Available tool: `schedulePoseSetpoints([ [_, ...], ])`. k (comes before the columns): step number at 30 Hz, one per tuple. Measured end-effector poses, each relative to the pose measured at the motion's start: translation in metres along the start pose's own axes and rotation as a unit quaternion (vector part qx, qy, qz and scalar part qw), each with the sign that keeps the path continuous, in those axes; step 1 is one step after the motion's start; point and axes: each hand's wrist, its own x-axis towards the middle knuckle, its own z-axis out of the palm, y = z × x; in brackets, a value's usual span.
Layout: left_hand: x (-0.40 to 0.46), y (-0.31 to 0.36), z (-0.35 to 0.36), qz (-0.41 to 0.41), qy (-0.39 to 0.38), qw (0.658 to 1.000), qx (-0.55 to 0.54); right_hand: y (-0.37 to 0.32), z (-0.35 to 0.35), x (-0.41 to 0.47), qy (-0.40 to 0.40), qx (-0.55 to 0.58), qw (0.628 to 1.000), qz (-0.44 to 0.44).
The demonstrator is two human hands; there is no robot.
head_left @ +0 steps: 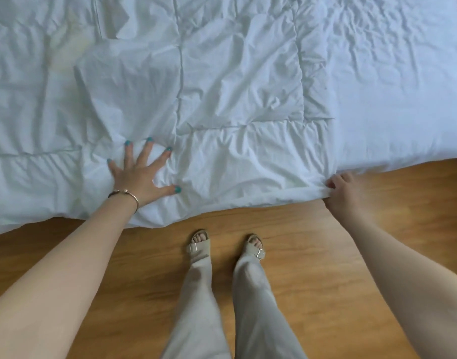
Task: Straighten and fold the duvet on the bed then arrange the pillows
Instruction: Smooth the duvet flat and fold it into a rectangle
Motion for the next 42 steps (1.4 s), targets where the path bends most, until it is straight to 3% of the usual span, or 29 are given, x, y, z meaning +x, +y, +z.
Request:
schedulePoseSetpoints([
  [3, -0.010, 0.015, 0.007, 0.003, 0.055, 0.998, -0.017, 0.006, -0.007, -0.013, 0.002, 0.026, 1.000, -0.015],
  [6, -0.024, 0.033, 0.022, 0.058, 0.112, 0.991, -0.048, 0.001, -0.023, -0.024, 0.020, 0.084, 0.996, 0.033],
  [9, -0.035, 0.045, 0.032, 0.038, 0.113, 0.991, -0.061, 0.013, -0.042, -0.042, 0.025, 0.099, 0.994, 0.033],
  [11, -0.040, 0.050, 0.034, 0.018, 0.089, 0.993, -0.078, 0.035, -0.047, -0.056, -0.022, 0.088, 0.996, 0.025],
  [14, -0.047, 0.060, 0.038, 0.027, 0.026, 0.999, -0.035, 0.069, -0.039, -0.063, -0.092, 0.133, 0.983, 0.084],
  [16, -0.050, 0.067, 0.034, 0.012, 0.018, 0.999, -0.043, 0.078, -0.032, -0.054, -0.147, 0.105, 0.981, 0.072],
  [19, -0.051, 0.072, 0.024, 0.001, 0.024, 0.997, -0.069, 0.075, -0.031, -0.038, -0.295, 0.126, 0.946, 0.051],
  [20, -0.051, 0.072, 0.021, 0.005, 0.026, 0.998, -0.060, 0.072, -0.030, -0.033, -0.302, 0.119, 0.945, 0.036],
  [24, -0.053, 0.067, 0.012, 0.009, 0.047, 0.998, -0.044, 0.046, -0.033, -0.011, -0.144, 0.126, 0.982, -0.011],
  [27, -0.050, 0.060, 0.005, -0.052, 0.065, 0.991, -0.104, 0.011, -0.036, 0.006, -0.085, 0.139, 0.985, -0.058],
  [29, -0.042, 0.056, -0.004, -0.094, 0.066, 0.982, -0.147, -0.011, -0.037, 0.017, -0.097, 0.056, 0.986, -0.123],
  [31, -0.034, 0.050, -0.010, -0.116, 0.059, 0.978, -0.162, -0.015, -0.032, 0.028, -0.135, -0.116, 0.971, -0.160],
  [34, -0.032, 0.024, -0.008, -0.136, 0.014, 0.980, -0.143, 0.001, -0.022, 0.035, -0.230, -0.229, 0.944, -0.064],
  [36, -0.026, 0.005, -0.006, -0.130, 0.017, 0.980, -0.149, -0.004, -0.017, 0.037, -0.170, -0.194, 0.964, -0.056],
  [39, -0.004, -0.013, -0.015, -0.123, 0.133, 0.962, -0.204, -0.064, -0.013, 0.047, 0.037, -0.042, 0.996, -0.063],
  [42, 0.028, -0.024, -0.033, -0.115, 0.276, 0.901, -0.314, -0.170, -0.003, 0.065, 0.036, 0.024, 0.981, -0.188],
])
